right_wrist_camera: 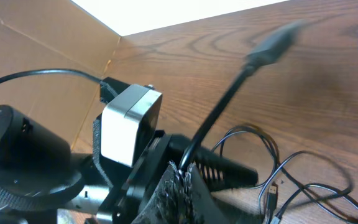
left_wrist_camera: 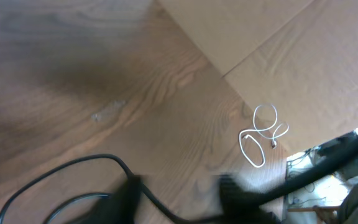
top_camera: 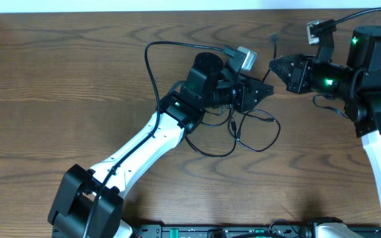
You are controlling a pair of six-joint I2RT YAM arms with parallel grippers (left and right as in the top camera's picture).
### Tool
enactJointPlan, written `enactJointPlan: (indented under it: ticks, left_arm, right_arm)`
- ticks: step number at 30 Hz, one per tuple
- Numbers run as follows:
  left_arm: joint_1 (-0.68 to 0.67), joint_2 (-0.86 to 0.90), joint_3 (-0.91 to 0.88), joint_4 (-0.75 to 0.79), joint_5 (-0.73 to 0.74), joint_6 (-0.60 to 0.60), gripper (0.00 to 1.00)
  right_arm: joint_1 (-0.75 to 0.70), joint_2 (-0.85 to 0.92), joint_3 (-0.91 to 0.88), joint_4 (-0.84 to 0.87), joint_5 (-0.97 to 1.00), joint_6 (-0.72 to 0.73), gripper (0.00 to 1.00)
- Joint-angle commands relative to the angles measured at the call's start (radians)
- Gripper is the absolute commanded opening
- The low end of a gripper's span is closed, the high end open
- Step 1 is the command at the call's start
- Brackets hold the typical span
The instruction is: Untangle cables
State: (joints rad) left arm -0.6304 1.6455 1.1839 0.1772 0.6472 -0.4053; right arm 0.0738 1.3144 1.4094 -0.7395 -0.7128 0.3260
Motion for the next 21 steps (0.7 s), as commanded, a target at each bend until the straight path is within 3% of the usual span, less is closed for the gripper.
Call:
enactJointPlan:
  ticks: [1,10,12,13,15,17,21]
  left_arm:
    - [0.002,0.002,-0.005,0.016,-0.013,-0.001,0.08]
    - [0.028,-0.019,-0.005,0.009,0.026,-0.019,0.07]
    - [0.039,-0.035,-0.005,0.008,0.041,-0.015,0.08]
    - [0.046,-0.046,-0.005,0.008,0.045,-0.015,0.08]
    - [0.061,-0.071,-0.005,0.008,0.051,-0.015,0.08]
    - [0.085,-0.117,-0.005,0.009,0.051,-0.01,0.07]
    - [0.131,-0.187,-0.005,-0.004,0.052,-0.009,0.07]
  right_arm:
    - [-0.003,-0.028,0.025,-0.001,-0.042,0.006,0.01]
    - [-0.042,-0.028,0.025,-0.022,0.016,-0.02,0.02]
    - [-0.057,-0.028,0.025,-0.045,0.071,-0.039,0.43]
    - [-0.063,-0.028,0.025,-0.066,0.106,-0.039,0.57]
    - [-0.069,-0.027,0.024,-0.112,0.176,-0.058,0.71]
    - [-0.068,-0.025,0.019,-0.172,0.216,-0.165,0.93]
    - [-0.066,-0.013,0.004,-0.248,0.216,-0.38,0.98]
